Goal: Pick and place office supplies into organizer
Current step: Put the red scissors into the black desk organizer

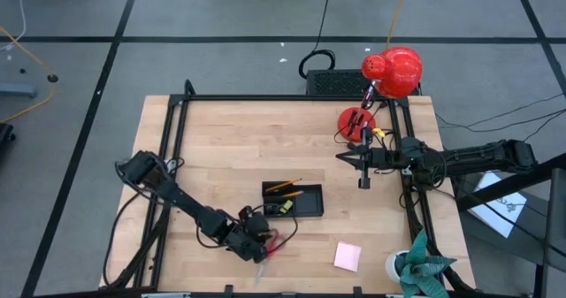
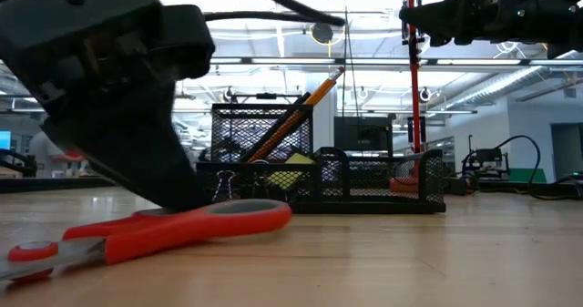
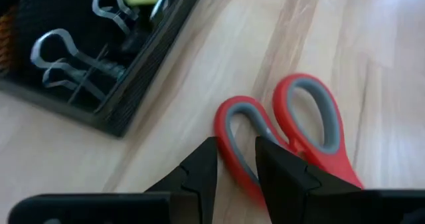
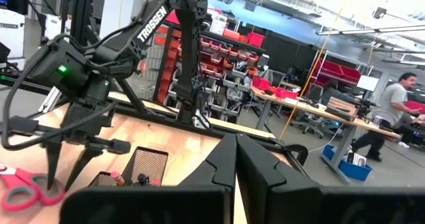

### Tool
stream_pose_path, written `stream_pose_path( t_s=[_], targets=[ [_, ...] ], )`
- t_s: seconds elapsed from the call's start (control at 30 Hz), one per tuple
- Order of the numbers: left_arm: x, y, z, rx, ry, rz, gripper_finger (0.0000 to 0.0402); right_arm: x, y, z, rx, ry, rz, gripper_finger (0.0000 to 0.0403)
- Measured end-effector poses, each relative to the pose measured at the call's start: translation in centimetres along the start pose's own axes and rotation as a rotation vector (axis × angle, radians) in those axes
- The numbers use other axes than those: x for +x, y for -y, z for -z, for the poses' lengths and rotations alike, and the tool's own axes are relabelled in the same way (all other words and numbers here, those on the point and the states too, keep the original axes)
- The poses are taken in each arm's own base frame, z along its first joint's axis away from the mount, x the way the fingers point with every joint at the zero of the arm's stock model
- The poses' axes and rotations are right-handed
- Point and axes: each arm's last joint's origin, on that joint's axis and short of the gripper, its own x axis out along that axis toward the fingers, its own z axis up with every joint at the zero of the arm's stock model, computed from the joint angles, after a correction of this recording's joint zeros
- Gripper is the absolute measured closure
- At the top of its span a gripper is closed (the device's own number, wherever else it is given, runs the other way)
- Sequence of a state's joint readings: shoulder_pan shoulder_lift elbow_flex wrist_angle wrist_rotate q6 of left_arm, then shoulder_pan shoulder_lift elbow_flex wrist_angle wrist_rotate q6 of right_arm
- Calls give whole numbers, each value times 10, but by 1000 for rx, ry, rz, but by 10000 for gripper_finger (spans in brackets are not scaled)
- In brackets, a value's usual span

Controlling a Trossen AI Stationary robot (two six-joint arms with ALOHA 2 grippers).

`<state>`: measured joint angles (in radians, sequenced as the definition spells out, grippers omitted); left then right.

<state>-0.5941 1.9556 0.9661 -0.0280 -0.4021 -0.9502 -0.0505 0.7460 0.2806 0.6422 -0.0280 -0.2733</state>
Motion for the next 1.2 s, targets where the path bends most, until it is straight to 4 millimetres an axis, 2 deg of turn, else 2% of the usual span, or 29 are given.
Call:
stream_pose_path(
  t_s=[0.27, 0.5, 0.83, 1.07, 1.2],
  targets=[
    [11, 1, 6, 26, 31, 0, 298, 0, 0, 0, 2, -2, 0, 399],
    [11, 4, 7, 38, 27, 43, 387, 0, 0, 0, 3, -3, 0, 399],
    [9, 25, -1, 231, 176, 249, 393, 0, 0, 0, 11, -3, 0, 399],
    [3, 35, -18, 364, 349, 190, 396, 0, 0, 0, 22, -3, 0, 399],
    [-2, 48, -37, 467, 443, 143, 388, 0, 0, 0, 22, -2, 0, 399]
  ],
)
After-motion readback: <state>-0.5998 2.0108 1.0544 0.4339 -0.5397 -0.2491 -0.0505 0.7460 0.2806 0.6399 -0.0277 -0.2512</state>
